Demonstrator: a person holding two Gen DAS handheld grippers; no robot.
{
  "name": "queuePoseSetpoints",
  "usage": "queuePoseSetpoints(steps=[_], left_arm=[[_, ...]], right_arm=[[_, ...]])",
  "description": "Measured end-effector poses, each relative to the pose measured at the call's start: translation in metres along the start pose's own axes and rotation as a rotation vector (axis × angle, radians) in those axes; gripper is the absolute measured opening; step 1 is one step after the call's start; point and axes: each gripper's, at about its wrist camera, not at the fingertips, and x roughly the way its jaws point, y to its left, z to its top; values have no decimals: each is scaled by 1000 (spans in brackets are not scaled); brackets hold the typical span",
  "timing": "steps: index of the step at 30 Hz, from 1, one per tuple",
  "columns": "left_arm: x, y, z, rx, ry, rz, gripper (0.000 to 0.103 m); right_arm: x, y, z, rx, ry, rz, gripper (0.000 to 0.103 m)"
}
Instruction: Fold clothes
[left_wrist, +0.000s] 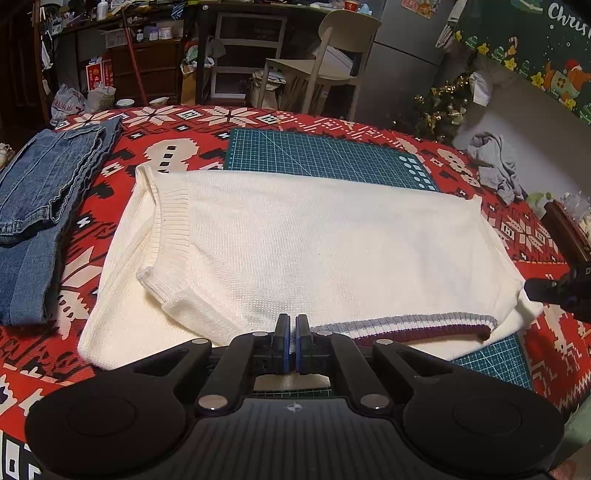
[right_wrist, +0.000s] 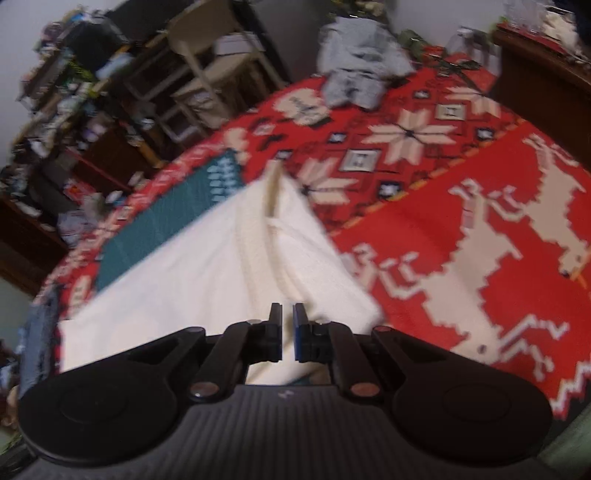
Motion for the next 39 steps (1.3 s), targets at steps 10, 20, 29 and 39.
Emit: queuePoseSetpoints(steps=[10,20,29,39], left_arm=[[2,-2,0,11,-4,7,2],[-10,6,3,-57,-48,-45,2],[1,13,2,-121,-2,-55,2],[-7,25,3,-205,-11,-99,2]], right_arm=[[8,19,-9,-50,71,100,4],[-5,18,-11,-38,25,160,7],[4,29,-18,-88,86,161,6],[1,36,-21,-109,85,194,8]])
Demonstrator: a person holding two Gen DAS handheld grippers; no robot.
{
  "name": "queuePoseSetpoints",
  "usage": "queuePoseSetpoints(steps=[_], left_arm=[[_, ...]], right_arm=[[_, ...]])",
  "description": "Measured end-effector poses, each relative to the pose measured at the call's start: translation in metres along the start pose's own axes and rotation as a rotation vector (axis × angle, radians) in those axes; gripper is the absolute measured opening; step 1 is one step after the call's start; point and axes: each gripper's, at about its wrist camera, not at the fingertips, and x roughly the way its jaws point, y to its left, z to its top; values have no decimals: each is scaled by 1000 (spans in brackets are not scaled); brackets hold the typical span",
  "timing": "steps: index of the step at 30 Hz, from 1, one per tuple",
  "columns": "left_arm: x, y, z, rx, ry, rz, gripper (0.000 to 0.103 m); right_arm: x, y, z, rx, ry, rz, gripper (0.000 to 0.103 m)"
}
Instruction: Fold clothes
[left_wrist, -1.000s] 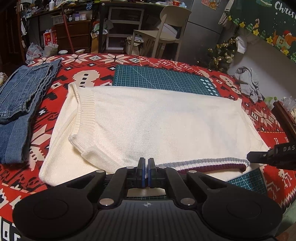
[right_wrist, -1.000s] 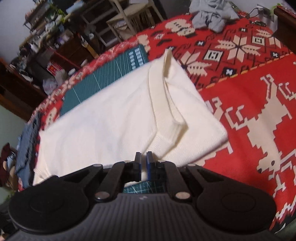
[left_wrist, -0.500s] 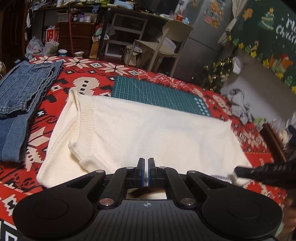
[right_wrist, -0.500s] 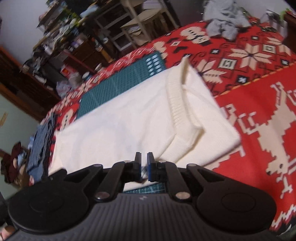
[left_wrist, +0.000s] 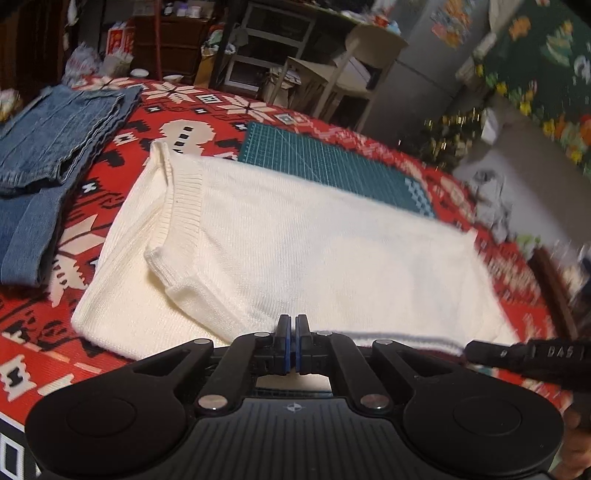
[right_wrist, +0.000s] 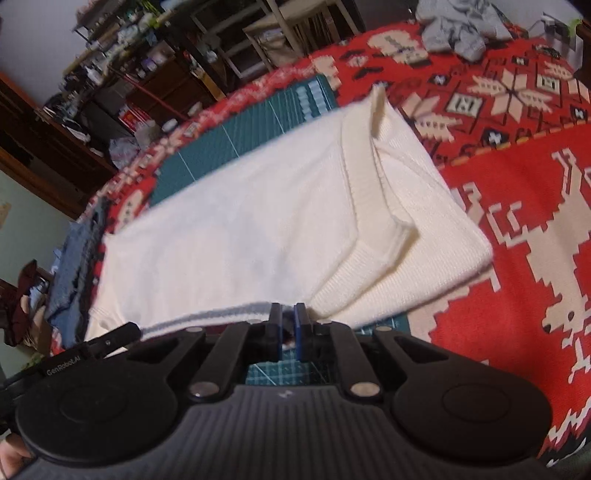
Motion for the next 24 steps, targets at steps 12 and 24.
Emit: queuePoseSetpoints(steps=[12,24], left_arm=[[9,13,0,-125,94,-116,0],[2,8,-1,-86,89,-111,0]], right_arm=[[15,1,2,16,49,24,6],[-4,6,-1,11,8,60,9]])
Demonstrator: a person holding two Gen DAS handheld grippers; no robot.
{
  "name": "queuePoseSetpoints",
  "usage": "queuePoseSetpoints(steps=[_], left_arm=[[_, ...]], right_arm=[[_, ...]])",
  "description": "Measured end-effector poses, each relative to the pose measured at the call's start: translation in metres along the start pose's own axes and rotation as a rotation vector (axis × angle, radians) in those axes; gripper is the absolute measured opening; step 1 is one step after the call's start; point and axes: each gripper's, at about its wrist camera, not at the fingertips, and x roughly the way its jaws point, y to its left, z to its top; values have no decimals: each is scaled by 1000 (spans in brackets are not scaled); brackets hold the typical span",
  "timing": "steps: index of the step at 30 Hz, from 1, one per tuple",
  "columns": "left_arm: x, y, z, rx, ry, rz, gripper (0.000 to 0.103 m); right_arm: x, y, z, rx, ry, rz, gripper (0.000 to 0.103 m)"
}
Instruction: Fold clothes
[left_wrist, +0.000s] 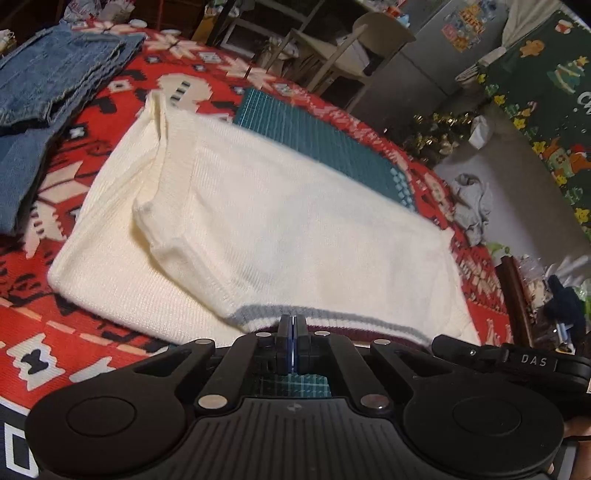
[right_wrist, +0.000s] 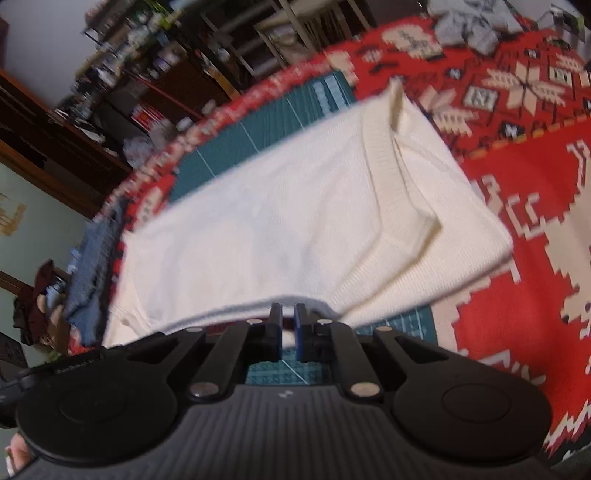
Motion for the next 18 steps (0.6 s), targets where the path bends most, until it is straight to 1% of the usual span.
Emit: queuePoseSetpoints(steps=[3,7,10,13,16,18], left_arm=[[-10,-6,3,23,-57,-20,0],[-14,-11,9,37,-120,-34,2],[-8,-15,17,64,-138,-31,2],[5,-18,27,89,-144,1,2],[16,-18,33,115,-135,48,2],[22,-20,35,152,-130,82,2]], right_arm=[[-12,4,4,1,-57,32,9],[-15,5,13,-3,-115,1,9],[-8,2,25,9,-138,-20,9],[1,-4,36,21,-151,-41,9],[10,-2,44,-12,-164,-93,9],[16,2,50,-49,-175,-118,9]])
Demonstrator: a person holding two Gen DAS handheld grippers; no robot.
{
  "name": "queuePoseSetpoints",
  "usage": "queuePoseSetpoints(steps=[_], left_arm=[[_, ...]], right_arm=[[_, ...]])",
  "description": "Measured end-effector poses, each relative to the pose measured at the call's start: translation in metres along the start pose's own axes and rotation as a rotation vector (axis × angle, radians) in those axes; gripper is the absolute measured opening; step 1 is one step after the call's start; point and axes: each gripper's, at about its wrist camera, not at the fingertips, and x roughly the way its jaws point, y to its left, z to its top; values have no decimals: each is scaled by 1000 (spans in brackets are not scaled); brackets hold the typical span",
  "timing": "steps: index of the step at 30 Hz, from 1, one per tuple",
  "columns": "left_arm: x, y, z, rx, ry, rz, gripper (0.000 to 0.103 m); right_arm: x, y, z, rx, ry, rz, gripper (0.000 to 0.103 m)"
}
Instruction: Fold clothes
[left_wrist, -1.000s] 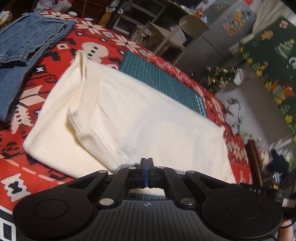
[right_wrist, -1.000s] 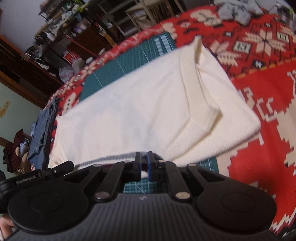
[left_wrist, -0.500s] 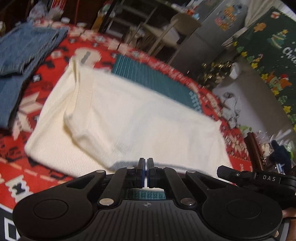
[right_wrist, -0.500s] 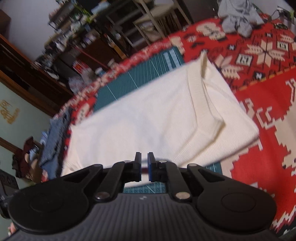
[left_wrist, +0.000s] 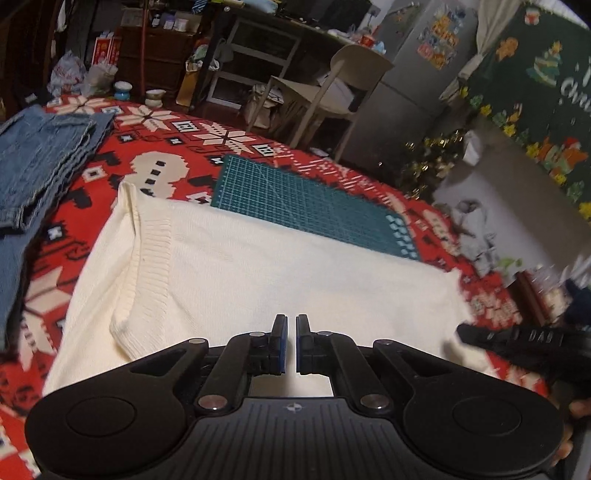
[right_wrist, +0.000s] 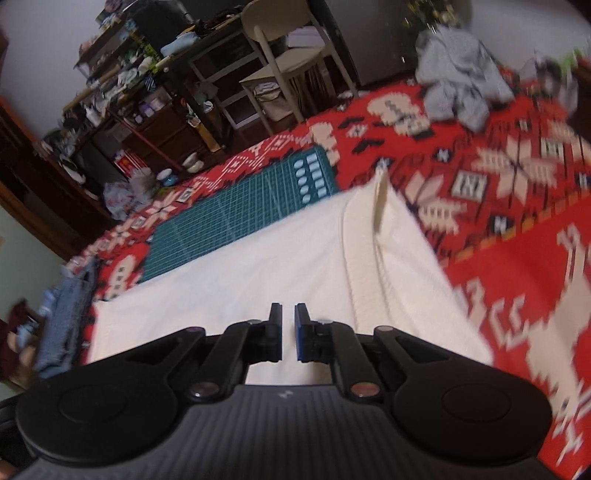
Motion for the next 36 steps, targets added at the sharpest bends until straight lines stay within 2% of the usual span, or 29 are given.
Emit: queuePoseSetpoints(steps=[3,6,11,15,19,24,31,36], left_arm=[[7,-7,8,97,-25,56,2],[14,-8,18,144,-58,78,2],[28,-4,31,171,-86,80,2],[41,0,31,175,-79,67,3],[50,2,27,180,-57,80,3],[49,1,25,183,-57,84,3],[34,4,16,171,-35,98,3],[17,4,2,182,7,119,3]], right_arm=[[10,13,7,-82,-24,-14,9],[21,25,13,-163,-48,-27,9],[40,47,14,-353,-112,-81,9],[56,56,11,-427,-134,-67,9],[72,57,5,-455,-86,-76,9],[71,56,0,-450,-76,-77,9],[46,50,-14,-440,-39,-73,10],[31,33,-20,-336,9,-49,10]])
